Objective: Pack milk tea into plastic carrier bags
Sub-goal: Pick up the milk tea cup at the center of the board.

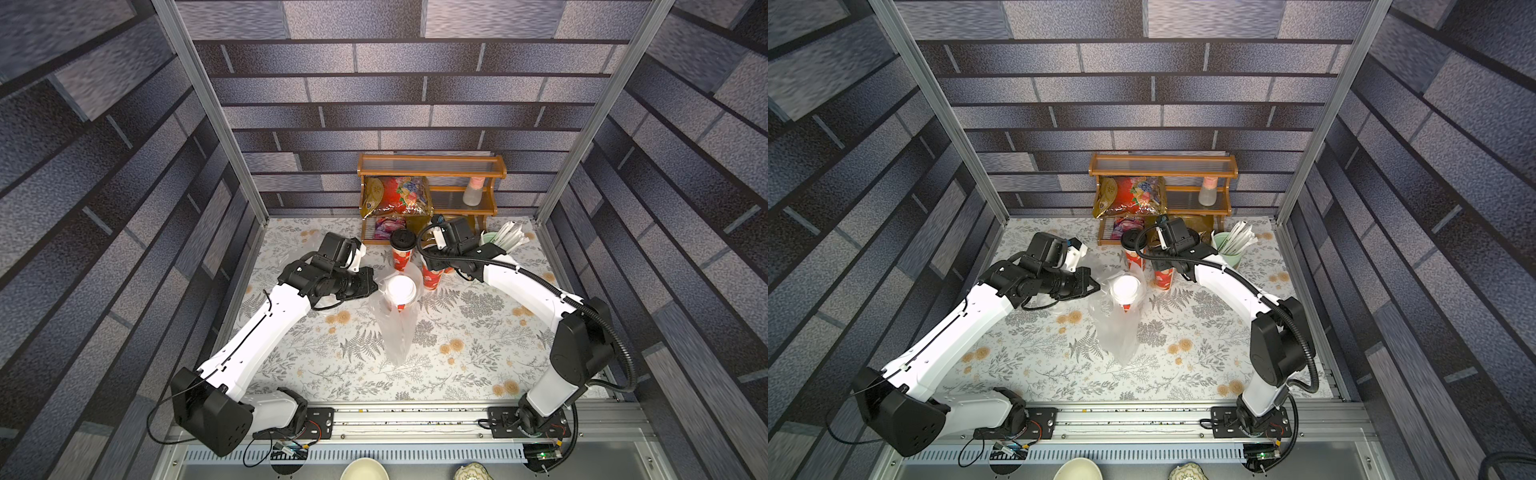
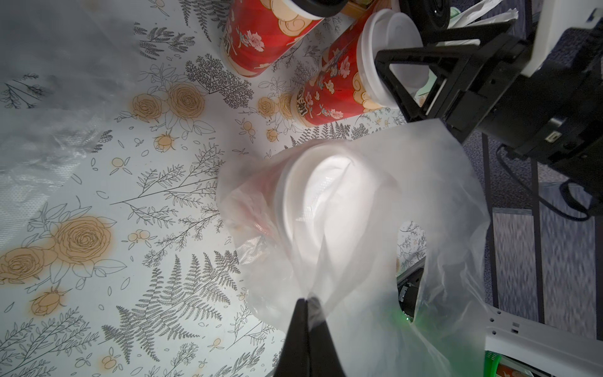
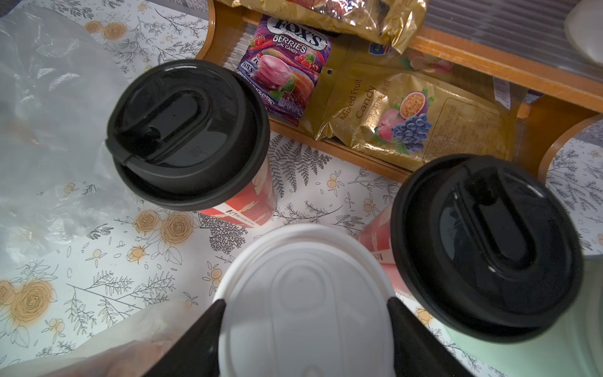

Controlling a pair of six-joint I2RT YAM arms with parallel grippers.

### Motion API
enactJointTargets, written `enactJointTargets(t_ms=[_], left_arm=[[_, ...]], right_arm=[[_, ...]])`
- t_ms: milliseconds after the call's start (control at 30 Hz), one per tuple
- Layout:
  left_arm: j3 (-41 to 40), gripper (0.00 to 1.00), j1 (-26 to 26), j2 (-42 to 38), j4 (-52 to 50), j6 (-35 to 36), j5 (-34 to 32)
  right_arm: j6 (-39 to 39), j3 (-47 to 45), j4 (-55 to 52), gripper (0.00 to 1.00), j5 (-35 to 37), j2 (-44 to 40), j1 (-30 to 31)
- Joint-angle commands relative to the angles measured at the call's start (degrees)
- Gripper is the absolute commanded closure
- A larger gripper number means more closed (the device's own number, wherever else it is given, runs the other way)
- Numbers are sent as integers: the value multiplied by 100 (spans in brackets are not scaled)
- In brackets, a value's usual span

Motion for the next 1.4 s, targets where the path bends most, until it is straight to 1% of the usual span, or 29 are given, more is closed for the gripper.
enactJointTargets(t_ms=[0,267,333,400,500,533,633,867,1000,1200,1367], left_arm=[[-51,100,-33,-162,-33,-80,-18],[-51,99,-77,-167,15,-138,-9],[-60,96,-94,-171,25,-144,-11],[-81,91,-95,-184,31,-153,-27],[-82,86,-101,-221,35,-155,-37],[-79,83,-99,-228,27,-156,-36],[-46,70,-103,-275,-32,-163,-46],[72,52,-198,-462,-365,-146,-143],[145,47,-369,-560,-618,-122,-333],[257,40,-604,-674,-909,-145,-504],[478,35,-920,-691,-1007,-287,-771]], right_arm=[[-23,-206,-444,27,51,-32,-17],[88,35,-667,33,118,-411,-17],[100,138,-810,33,101,-492,-17],[153,252,-974,34,94,-585,-17],[227,475,-1296,35,78,-739,-17],[265,561,-1410,35,74,-783,-17],[380,963,-1917,37,9,-894,-17],[747,2091,-3195,39,-110,-1055,54],[960,2733,-3818,39,-132,-1108,237],[1142,3789,-4582,39,224,-1047,698],[1249,4614,-5012,40,535,-948,1099]])
